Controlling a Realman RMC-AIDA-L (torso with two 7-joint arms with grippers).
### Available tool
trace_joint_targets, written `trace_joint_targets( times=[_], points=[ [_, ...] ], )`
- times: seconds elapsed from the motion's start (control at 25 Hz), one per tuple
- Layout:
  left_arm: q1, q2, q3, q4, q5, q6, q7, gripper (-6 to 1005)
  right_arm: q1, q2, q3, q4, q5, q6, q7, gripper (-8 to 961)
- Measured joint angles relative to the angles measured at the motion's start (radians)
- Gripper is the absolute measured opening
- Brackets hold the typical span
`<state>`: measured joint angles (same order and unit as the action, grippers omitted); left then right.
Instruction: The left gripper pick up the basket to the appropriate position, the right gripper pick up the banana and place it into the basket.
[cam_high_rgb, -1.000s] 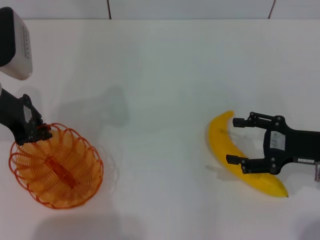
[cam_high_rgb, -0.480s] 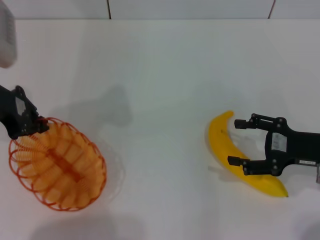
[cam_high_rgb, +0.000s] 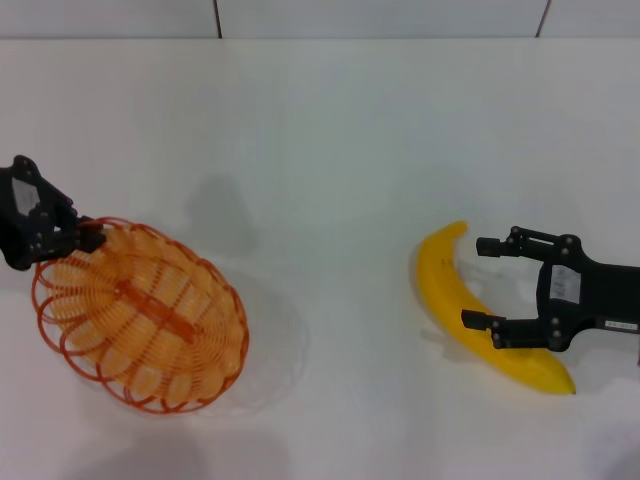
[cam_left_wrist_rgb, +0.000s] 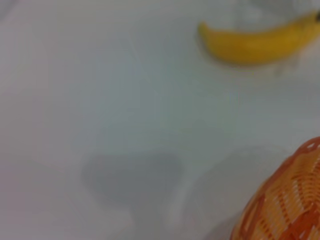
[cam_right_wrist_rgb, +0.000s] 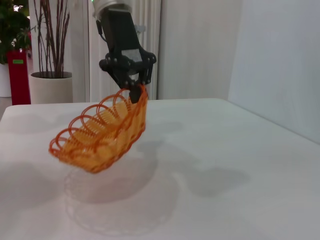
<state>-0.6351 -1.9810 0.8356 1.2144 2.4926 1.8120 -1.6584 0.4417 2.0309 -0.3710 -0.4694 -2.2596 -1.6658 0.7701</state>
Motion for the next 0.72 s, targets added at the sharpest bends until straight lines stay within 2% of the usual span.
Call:
trace_joint_targets(
  times=[0.16, 0.32, 0.4, 0.72],
  points=[
    [0.021, -0.006, -0.028, 0.0, -0.025, 0.001, -0.027, 70, 0.0, 0.0, 0.0, 0.0, 0.0, 0.0, 0.0, 865],
    [0.028, -0.043, -0.013, -0.001, -0.008, -0.031, -0.103, 70, 0.002, 0.0, 0.001, 0.0, 0.001, 0.001, 0.0, 865],
    [0.026, -0.052, 0.007, -0.018, 0.0, -0.071, -0.185, 70, 0.006, 0.001, 0.001, 0.0, 0.001, 0.001, 0.0, 865],
    [-0.002, -0.051, 0.023, -0.122, -0.113, -0.128, -0.501, 70, 0.013, 0.002, 0.001, 0.005, 0.002, 0.002, 0.0, 864]
  ],
)
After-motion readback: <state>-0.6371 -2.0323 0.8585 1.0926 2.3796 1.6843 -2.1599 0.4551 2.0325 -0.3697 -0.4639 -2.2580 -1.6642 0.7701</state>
